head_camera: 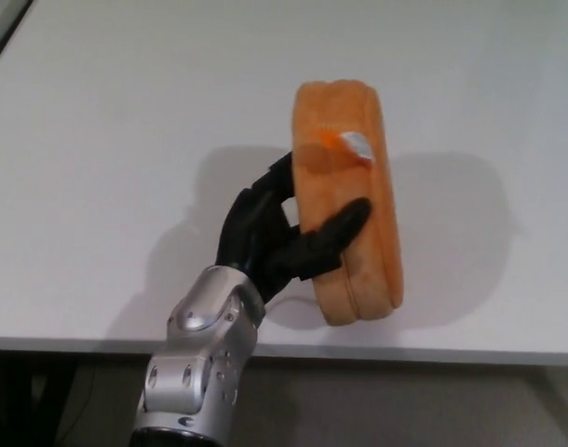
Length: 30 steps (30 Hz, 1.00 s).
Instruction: A soft plate is kept in the center of the table close to the robot and the robot uses its left hand to pick up the plate, turns it upside down and places it back on the table
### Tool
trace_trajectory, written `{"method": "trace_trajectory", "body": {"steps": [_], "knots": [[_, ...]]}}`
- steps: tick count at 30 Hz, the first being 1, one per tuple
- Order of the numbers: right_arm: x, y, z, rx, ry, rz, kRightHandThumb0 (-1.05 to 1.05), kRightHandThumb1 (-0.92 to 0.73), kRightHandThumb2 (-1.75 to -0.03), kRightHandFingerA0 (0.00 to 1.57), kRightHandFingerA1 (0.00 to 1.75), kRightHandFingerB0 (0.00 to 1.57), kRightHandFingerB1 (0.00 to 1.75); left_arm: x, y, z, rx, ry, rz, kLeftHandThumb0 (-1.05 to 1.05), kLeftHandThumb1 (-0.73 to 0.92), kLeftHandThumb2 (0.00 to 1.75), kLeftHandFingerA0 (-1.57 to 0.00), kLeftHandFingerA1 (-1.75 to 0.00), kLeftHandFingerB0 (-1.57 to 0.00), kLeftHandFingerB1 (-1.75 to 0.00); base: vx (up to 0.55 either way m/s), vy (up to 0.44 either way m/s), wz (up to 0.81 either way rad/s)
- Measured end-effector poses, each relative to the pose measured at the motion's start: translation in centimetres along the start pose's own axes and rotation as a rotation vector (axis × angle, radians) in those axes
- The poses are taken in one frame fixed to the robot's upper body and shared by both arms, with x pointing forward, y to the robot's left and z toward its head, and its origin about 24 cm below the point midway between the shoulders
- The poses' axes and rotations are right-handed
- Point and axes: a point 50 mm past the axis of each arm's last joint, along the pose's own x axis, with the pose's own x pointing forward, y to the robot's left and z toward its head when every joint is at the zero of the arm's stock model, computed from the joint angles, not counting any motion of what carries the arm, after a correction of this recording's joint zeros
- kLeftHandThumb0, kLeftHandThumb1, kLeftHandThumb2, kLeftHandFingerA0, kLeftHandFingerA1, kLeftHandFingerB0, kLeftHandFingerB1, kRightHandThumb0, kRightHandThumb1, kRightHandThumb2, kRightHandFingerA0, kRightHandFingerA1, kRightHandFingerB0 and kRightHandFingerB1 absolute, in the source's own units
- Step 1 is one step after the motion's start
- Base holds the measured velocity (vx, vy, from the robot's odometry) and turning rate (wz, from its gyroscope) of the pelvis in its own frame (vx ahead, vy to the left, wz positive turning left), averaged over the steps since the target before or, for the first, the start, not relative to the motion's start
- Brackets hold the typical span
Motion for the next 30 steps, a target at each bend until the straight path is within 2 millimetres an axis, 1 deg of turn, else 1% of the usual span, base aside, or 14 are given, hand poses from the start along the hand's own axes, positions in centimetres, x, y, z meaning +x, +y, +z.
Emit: {"method": "trace_trajectory", "body": {"steps": [1, 4, 5, 11, 15, 17, 18, 20, 21, 24, 27, 28, 29, 30], "knots": [[0.0, 0.0, 0.0, 0.000, 0.000, 0.000, -0.64, -0.78, -0.64, 0.64, 0.39, 0.34, 0.32, 0.0, 0.3, -0.1, -0.018, 0.003, 0.021, -0.14, 0.60, 0.78, -0.90, -1.75, -0.17, -0.46, 0.00, 0.000, 0.00], [0.0, 0.0, 0.0, -0.001, -0.002, 0.000, -0.64, -0.63, -0.97, 0.52, 0.56, 0.25, 0.46, -0.2, 1.0, -0.5, -0.069, 0.012, 0.079, -0.11, 0.59, 0.80, -0.89, -1.75, -0.20, -0.50, 0.00, 0.000, 0.00], [0.1, 0.0, 0.1, -0.002, -0.006, 0.001, -0.62, -0.76, -0.64, 0.61, 0.41, 0.35, 0.33, -0.3, 1.5, -0.6, -0.095, 0.016, 0.109, -0.18, 0.58, 0.85, -1.17, -1.58, -0.18, -0.54, 0.00, 0.000, 0.00], [0.2, 0.0, 0.4, -0.007, -0.019, 0.004, -0.70, -0.64, -0.97, 0.56, 0.55, 0.28, 0.47, -0.6, 2.8, -1.3, -0.191, 0.034, 0.225, -0.13, 0.61, 0.79, -0.92, -1.75, -0.17, -0.46, 0.00, 0.000, 0.00], [0.3, 0.0, 0.4, -0.008, -0.021, 0.004, -0.66, -0.77, -0.65, 0.63, 0.40, 0.35, 0.33, -0.8, 3.5, -1.7, -0.251, 0.045, 0.298, -0.12, 0.65, 0.75, -0.92, -1.75, -0.15, -0.45, 0.00, 0.000, 0.00], [0.4, 0.0, 0.6, -0.012, -0.029, 0.006, -0.66, -0.64, -0.97, 0.54, 0.56, 0.26, 0.47, -1.0, 4.0, -1.9, -0.287, 0.052, 0.341, -0.15, 0.65, 0.74, -0.91, -1.75, -0.17, -0.44, 0.00, 0.000, 0.00], [0.4, 0.0, 0.6, -0.013, -0.031, 0.006, -0.63, -0.77, -0.64, 0.62, 0.40, 0.35, 0.33, -1.0, 4.1, -1.9, -0.299, 0.054, 0.356, -0.15, 0.65, 0.75, -0.91, -1.75, -0.19, -0.45, 0.00, 0.000, 0.00], [0.5, 0.0, 0.7, -0.015, -0.037, 0.008, -0.65, -0.76, -0.64, 0.62, 0.39, 0.35, 0.32, -1.2, 4.4, -2.1, -0.327, 0.060, 0.391, -0.14, 0.63, 0.74, -0.92, -1.75, -0.21, -0.50, 0.00, 0.000, 0.00], [0.5, 0.0, 0.8, -0.016, -0.039, 0.008, -0.68, -0.62, -0.97, 0.52, 0.55, 0.26, 0.46, -1.2, 4.6, -2.2, -0.339, 0.062, 0.407, -0.15, 0.63, 0.75, -0.91, -1.75, -0.22, -0.51, 0.00, 0.000, 0.00], [0.6, -0.1, 0.9, -0.018, -0.044, 0.009, -0.74, -0.66, -0.97, 0.53, 0.54, 0.27, 0.46, -1.4, 5.0, -2.5, -0.377, 0.073, 0.456, -0.14, 0.63, 0.75, -0.91, -1.75, -0.28, -0.46, 0.00, 0.000, 0.00], [0.6, -0.1, 0.9, -0.018, -0.046, 0.010, -0.66, -0.63, -0.95, 0.54, 0.55, 0.28, 0.47, -1.6, 5.3, -2.7, -0.409, 0.083, 0.498, -0.27, 0.60, 0.83, -1.20, -1.61, -0.22, -0.47, 0.00, 0.000, 0.00], [0.6, -0.1, 0.9, -0.018, -0.046, 0.010, -0.68, -0.76, -0.65, 0.61, 0.39, 0.34, 0.32, -1.6, 5.4, -2.7, -0.423, 0.087, 0.515, -0.26, 0.61, 0.82, -1.19, -1.61, -0.20, -0.46, 0.00, 0.000, 0.00], [0.6, -0.1, 0.9, -0.018, -0.046, 0.010, -0.68, -0.62, -0.96, 0.53, 0.55, 0.28, 0.47, -1.7, 5.4, -2.8, -0.438, 0.090, 0.532, -0.18, 0.68, 0.72, -0.93, -1.75, -0.23, -0.38, 0.00, 0.000, 0.00], [0.6, -0.1, 0.9, -0.018, -0.046, 0.010, -0.67, -0.62, -0.96, 0.53, 0.55, 0.28, 0.47, -1.7, 5.5, -2.8, -0.446, 0.092, 0.541, -0.24, 0.62, 0.80, -1.21, -1.62, -0.22, -0.49, 0.00, 0.000, 0.00]]}}
